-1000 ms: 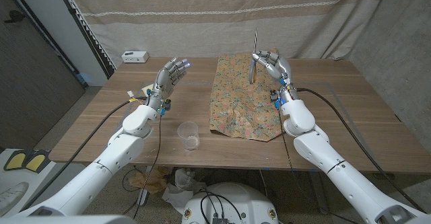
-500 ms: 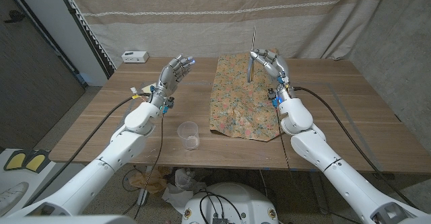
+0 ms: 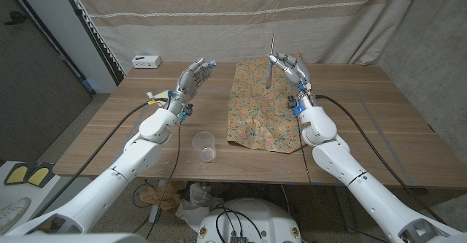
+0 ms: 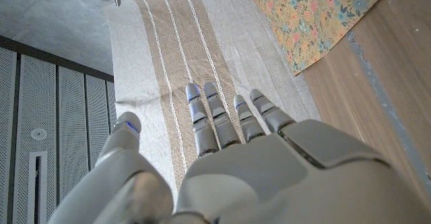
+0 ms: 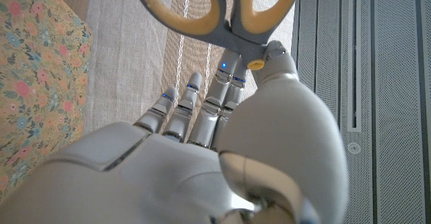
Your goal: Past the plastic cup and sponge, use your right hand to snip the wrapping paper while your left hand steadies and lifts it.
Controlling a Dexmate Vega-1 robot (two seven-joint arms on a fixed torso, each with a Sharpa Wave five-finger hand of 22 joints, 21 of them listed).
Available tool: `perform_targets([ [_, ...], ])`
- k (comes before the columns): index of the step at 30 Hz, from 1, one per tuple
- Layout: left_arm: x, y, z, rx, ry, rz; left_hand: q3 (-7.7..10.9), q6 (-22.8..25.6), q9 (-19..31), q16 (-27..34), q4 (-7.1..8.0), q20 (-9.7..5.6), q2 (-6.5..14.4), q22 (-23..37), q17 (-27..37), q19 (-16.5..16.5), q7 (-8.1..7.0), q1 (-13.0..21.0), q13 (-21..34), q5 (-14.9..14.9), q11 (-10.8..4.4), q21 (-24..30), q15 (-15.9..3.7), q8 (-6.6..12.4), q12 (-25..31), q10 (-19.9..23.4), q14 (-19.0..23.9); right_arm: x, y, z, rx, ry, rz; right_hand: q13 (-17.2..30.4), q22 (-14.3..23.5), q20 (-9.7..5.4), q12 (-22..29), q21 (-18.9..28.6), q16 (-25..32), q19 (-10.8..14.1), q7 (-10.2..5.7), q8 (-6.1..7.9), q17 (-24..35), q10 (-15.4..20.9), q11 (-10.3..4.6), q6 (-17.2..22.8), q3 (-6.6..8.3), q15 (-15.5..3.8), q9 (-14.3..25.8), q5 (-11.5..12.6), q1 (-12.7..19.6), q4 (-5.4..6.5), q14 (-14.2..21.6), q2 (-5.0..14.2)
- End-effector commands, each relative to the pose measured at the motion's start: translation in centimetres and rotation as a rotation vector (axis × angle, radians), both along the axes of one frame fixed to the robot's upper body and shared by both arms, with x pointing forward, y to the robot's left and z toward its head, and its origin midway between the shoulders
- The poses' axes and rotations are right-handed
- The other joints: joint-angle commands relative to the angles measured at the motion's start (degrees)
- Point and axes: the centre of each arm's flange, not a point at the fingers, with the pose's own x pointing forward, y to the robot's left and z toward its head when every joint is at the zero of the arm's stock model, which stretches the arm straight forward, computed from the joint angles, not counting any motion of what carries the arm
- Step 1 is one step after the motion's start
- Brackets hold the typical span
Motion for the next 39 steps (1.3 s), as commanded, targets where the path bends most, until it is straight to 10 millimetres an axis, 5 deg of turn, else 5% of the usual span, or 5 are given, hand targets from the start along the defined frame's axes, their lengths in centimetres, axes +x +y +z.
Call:
perform_targets([
  [1, -0.2, -1.0, 0.2, 0.024, -0.012, -0.022, 0.41, 0.75, 0.23, -0.25, -0.07, -3.52, -0.01, 0.15, 0.06, -0.52, 0.18, 1.03, 0.22, -0.02, -0.27, -0.03, -6.26, 0.17, -0.39, -1.08, -1.11, 0.4, 0.7, 0.0, 0.010, 0.018, 0.041, 0.24, 0.15, 0.25, 0.34, -0.15, 0.04, -0.31, -2.90, 0.35, 0.28, 4.22, -4.32, 3.34, 0.19, -9.99, 0.15, 0.16, 6.31, -0.14, 0.09, 5.51],
  [7, -0.4, -1.2, 0.1, 0.021, -0.013, -0.032, 0.64, 0.61, 0.24, -0.41, -0.39, -3.44, -0.16, 0.13, 0.03, -1.42, -0.42, 2.01, 0.24, 0.06, 0.10, -0.25, -6.15, -0.26, -1.20, -3.48, -2.62, 0.7, 0.5, 0.1, 0.020, 0.021, 0.044, 0.03, 0.14, 0.25, 0.29, -0.17, 0.08, -0.36, -3.02, 0.35, 0.32, 4.27, -4.34, 3.29, 0.23, -10.01, 0.18, 0.13, 6.36, -0.13, 0.14, 5.49],
  [17, -0.8, -2.1, 0.2, 0.027, -0.016, -0.107, 3.71, -0.97, 0.28, -0.53, -1.71, -3.16, -0.24, -0.04, -0.08, -4.27, -1.13, 11.25, 0.13, 0.71, -0.53, -0.53, -6.02, -1.98, -1.94, -10.94, -7.93, 1.1, 0.8, 0.5, 0.017, 0.021, 0.065, -0.01, 0.13, 0.23, 0.36, -0.19, 0.09, -0.39, -3.06, 0.37, 0.37, 4.33, -4.37, 3.37, 0.28, -10.03, 0.16, 0.09, 6.48, -0.13, 0.15, 5.46],
  [24, -1.2, -2.5, 0.1, 0.028, 0.001, -0.107, 3.23, 0.66, 0.30, -0.05, -1.57, -2.82, -2.27, -0.07, -0.05, -4.38, 0.86, 13.19, 0.13, 1.16, -1.13, -0.31, -5.91, -1.53, -0.95, -9.81, -8.04, 1.3, 1.0, 0.4, 0.009, 0.022, 0.074, -0.02, 0.13, 0.19, 0.38, -0.23, 0.10, -0.47, -3.05, 0.32, 0.42, 4.24, -4.35, 3.30, 0.29, -10.03, 0.13, 0.05, 6.49, -0.09, 0.15, 5.42],
  [39, -1.6, -3.5, 0.0, 0.042, 0.019, -0.096, 1.45, 6.51, 0.36, 0.13, -1.18, -2.88, -3.25, -0.03, 0.02, -4.34, 3.81, 13.94, 0.17, 1.46, -1.13, -0.15, -5.85, 0.31, -0.81, -10.17, -8.13, 1.6, 0.9, 0.3, 0.020, 0.012, 0.092, -0.11, 0.12, 0.06, 0.45, -0.25, 0.07, -0.47, -3.14, 0.39, 0.46, 4.30, -4.33, 3.61, 0.34, -10.09, 0.05, 0.00, 6.60, -0.09, 0.07, 5.36],
])
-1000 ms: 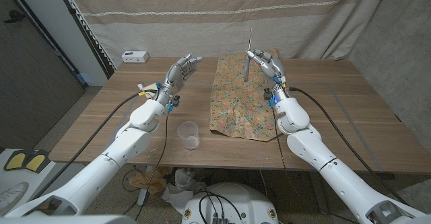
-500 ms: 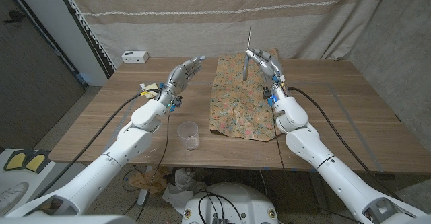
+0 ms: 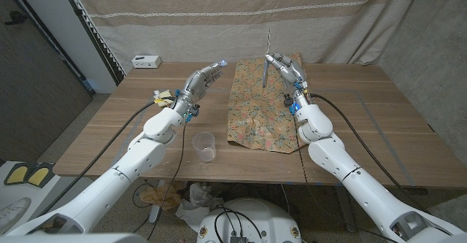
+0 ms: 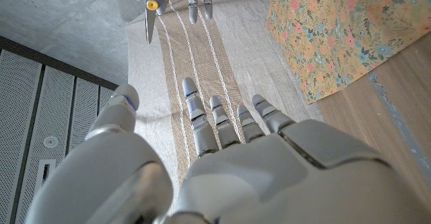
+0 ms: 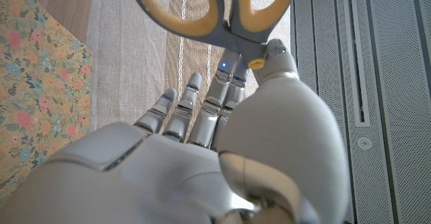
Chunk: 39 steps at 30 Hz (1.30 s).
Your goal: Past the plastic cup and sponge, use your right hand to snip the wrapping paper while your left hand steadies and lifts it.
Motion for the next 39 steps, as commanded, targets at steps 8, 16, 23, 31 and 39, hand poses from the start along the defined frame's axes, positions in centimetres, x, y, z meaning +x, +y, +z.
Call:
perform_targets([
  [8, -0.5, -1.2, -0.4, 0.015, 0.015, 0.027, -0.72, 2.84, 0.24, 0.33, 0.04, -2.80, -0.11, 0.11, 0.18, 0.03, 1.22, 1.15, 0.20, 0.44, -0.46, 0.35, -5.72, 1.06, 0.25, -0.14, -0.17, 0.3, 0.3, 0.0, 0.004, -0.011, 0.018, -0.09, 0.10, -0.26, 0.40, -0.25, 0.07, -0.16, -2.70, 0.46, 0.20, 4.52, -4.32, 3.34, 0.41, -10.13, -0.02, 0.46, 6.29, -0.09, 0.07, 5.67],
  [16, -0.5, -1.9, -0.9, 0.009, 0.030, 0.010, -0.96, 3.45, 0.24, 0.41, 0.01, -2.76, -0.05, 0.10, 0.19, 0.12, 1.40, 1.73, 0.22, 0.56, -1.40, 0.38, -5.76, 1.15, 0.48, 0.33, -0.03, 0.4, 0.6, 0.2, 0.006, -0.020, 0.021, -0.24, 0.10, -0.34, 0.35, -0.28, 0.07, -0.19, -2.72, 0.40, 0.22, 4.52, -4.41, 3.28, 0.40, -10.15, -0.09, 0.44, 6.33, -0.10, 0.08, 5.59],
  [23, -0.6, -2.3, -1.1, 0.024, 0.037, 0.004, -1.16, 2.94, 0.24, 0.42, -0.01, -2.66, -0.03, 0.10, 0.19, 0.31, 1.16, 2.23, 0.23, 0.65, -1.39, 0.45, -5.83, 0.81, 0.38, 0.00, -0.03, 0.4, 0.9, 0.4, -0.002, -0.030, 0.034, -0.27, 0.09, -0.40, 0.37, -0.31, 0.07, -0.26, -2.80, 0.38, 0.23, 4.57, -4.38, 3.30, 0.41, -10.15, -0.14, 0.43, 6.34, -0.08, 0.10, 5.60],
  [31, -0.3, -3.0, -1.0, 0.065, 0.030, -0.054, -1.74, 1.14, 0.27, 0.21, 0.06, -2.36, -0.05, 0.12, 0.22, -0.19, -0.04, 3.06, 0.25, 0.81, -1.40, 0.29, -5.52, -0.18, 0.11, -0.95, -0.83, 0.6, 1.4, 0.4, -0.013, -0.028, 0.056, -0.25, 0.09, -0.51, 0.36, -0.33, 0.04, -0.30, -2.83, 0.32, 0.24, 4.43, -4.49, 3.28, 0.41, -10.17, -0.21, 0.41, 6.37, -0.08, 0.03, 5.57],
  [39, -0.4, -3.4, -0.9, 0.088, 0.024, -0.061, -2.13, -0.37, 0.33, 0.03, 0.08, -1.95, 0.14, 0.12, 0.24, -0.56, -0.54, 4.11, 0.28, 0.94, -0.73, 0.22, -4.77, -1.00, -0.22, -2.34, -1.89, 0.8, 1.6, 0.5, -0.020, -0.032, 0.051, -0.23, 0.08, -0.59, 0.41, -0.33, 0.01, -0.27, -2.81, 0.30, 0.25, 4.44, -4.32, 3.31, 0.45, -10.22, -0.25, 0.42, 6.44, -0.09, -0.01, 5.59],
])
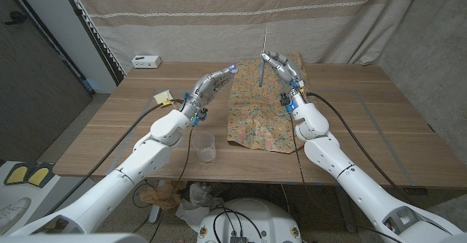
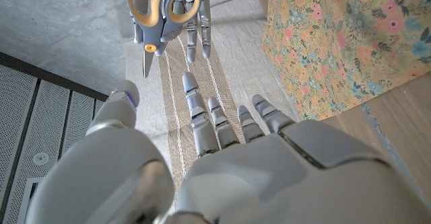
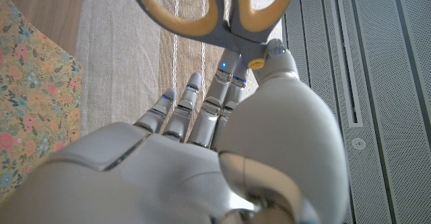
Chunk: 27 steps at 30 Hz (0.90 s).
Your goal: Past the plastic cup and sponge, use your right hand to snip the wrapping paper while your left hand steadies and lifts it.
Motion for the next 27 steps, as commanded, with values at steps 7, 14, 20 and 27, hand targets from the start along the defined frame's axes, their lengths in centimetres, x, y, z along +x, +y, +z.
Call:
perform_targets([
  [7, -0.07, -0.61, 0.01, 0.026, 0.001, -0.016, -0.16, -0.62, 0.41, -0.03, -0.11, -1.82, 0.54, 0.10, 0.08, -0.71, -0.54, 2.35, 0.31, 0.64, 0.45, -0.05, -4.46, -0.50, -0.32, -1.53, -1.41, 0.38, 0.66, 0.09, -0.018, -0.008, 0.006, 0.20, 0.08, -0.18, 0.27, -0.39, -0.02, 0.01, -2.91, 0.09, 0.26, 4.49, -4.40, 3.40, 0.39, -10.24, 0.12, 0.35, 6.47, -0.18, -0.04, 5.59],
  [14, -0.05, -0.62, -0.04, 0.019, 0.001, -0.003, 0.16, 1.17, 0.52, 0.23, -0.32, -2.11, 0.80, 0.07, 0.04, -0.19, -0.55, 4.79, 0.32, 0.62, -1.02, 0.19, -4.82, 0.08, -0.02, -1.41, -1.32, 0.45, 0.89, 0.17, -0.022, -0.013, 0.006, 0.17, 0.07, -0.19, 0.28, -0.41, -0.04, -0.03, -2.92, 0.07, 0.27, 4.49, -4.42, 3.43, 0.38, -10.23, 0.08, 0.34, 6.45, -0.15, -0.07, 5.58],
  [20, -0.01, -0.58, -0.03, 0.019, 0.007, 0.012, -0.01, 1.96, 0.53, 0.49, -0.40, -2.37, 0.41, 0.03, 0.02, 0.64, -0.94, 6.94, 0.31, 0.54, -1.89, 0.40, -5.18, 0.21, 0.26, -0.98, -0.70, 0.49, 1.03, 0.22, -0.026, -0.014, 0.008, 0.21, 0.07, -0.18, 0.32, -0.42, -0.07, -0.05, -2.90, -0.01, 0.26, 4.48, -4.45, 3.30, 0.40, -10.25, 0.03, 0.34, 6.50, -0.15, -0.12, 5.57],
  [27, 0.11, -0.71, -0.05, 0.030, 0.017, 0.019, -0.38, 3.26, 0.48, 0.53, -0.35, -2.65, 0.14, 0.03, 0.01, 0.86, -0.33, 8.47, 0.32, 0.45, -2.22, 0.36, -5.53, 0.53, 0.56, -0.32, -0.50, 0.52, 1.20, 0.21, -0.028, -0.014, 0.017, 0.18, 0.06, -0.08, 0.33, -0.44, -0.08, -0.09, -2.91, -0.05, 0.27, 4.48, -4.43, 3.31, 0.41, -10.25, -0.01, 0.34, 6.50, -0.12, -0.11, 5.59],
])
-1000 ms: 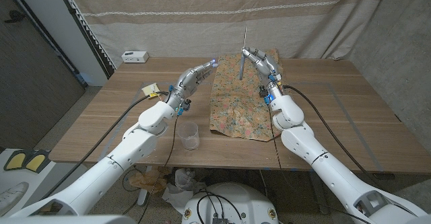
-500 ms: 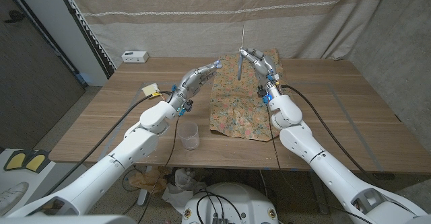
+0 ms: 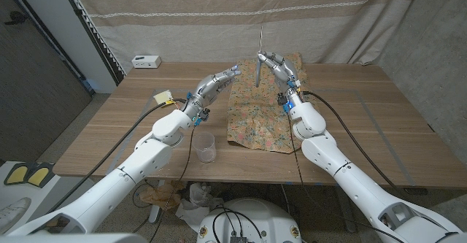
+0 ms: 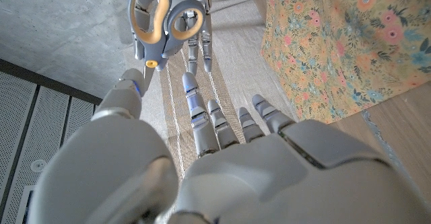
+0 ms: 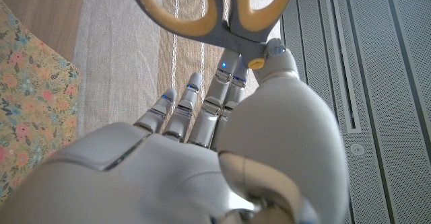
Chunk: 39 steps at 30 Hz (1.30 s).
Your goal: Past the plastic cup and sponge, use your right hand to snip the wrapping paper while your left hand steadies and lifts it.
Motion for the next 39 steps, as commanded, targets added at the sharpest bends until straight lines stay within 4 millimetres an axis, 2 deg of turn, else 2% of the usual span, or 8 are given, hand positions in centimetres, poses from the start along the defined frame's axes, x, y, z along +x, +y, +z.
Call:
perform_targets([
  [1, 0.1, -0.2, 0.0, 0.013, 0.012, 0.019, -0.19, 1.09, 0.19, 0.54, -0.10, -2.86, -0.06, 0.03, 0.17, 0.80, 0.17, 1.48, 0.32, -0.05, -0.49, 0.37, -5.67, 0.43, 0.40, 0.57, 0.54, 0.1, 0.4, 0.0, -0.004, -0.001, 0.010, 0.18, 0.06, -0.09, 0.51, 0.01, -0.08, -0.09, -2.92, 0.35, 0.28, 4.46, -4.48, 3.30, 0.33, -10.26, 0.04, 0.21, 6.21, -0.22, -0.11, 5.90],
  [28, 0.1, -1.7, 0.4, 0.096, 0.000, -0.004, -1.36, 1.72, 0.05, 0.42, 0.18, -2.99, -0.24, 0.05, 0.19, 1.00, 0.28, 4.13, 0.33, -0.33, -0.51, 0.25, -5.76, 0.05, 0.15, 0.02, 0.54, 0.4, 0.8, -0.2, -0.012, -0.007, 0.011, 0.12, 0.04, 0.28, 0.56, -0.16, -0.17, -0.49, -3.19, 0.31, 0.28, 4.45, -4.56, 3.43, 0.30, -10.26, -0.02, 0.23, 6.21, -0.15, -0.17, 5.81],
  [39, 0.2, -1.8, 0.4, 0.089, 0.002, -0.007, -1.89, 1.83, 0.03, 0.43, 0.34, -2.87, -0.16, 0.07, 0.21, 0.98, 0.12, 4.69, 0.33, -0.46, -0.41, 0.22, -5.58, -0.15, 0.22, 0.12, 0.50, 0.3, 1.1, -0.4, -0.027, -0.007, 0.005, -0.77, -0.01, 2.56, 0.20, -0.71, -0.36, -1.90, -4.11, 0.58, 0.22, 4.87, -4.53, 4.54, 0.20, -10.35, -0.26, 0.38, 6.38, -0.29, -0.40, 5.46],
])
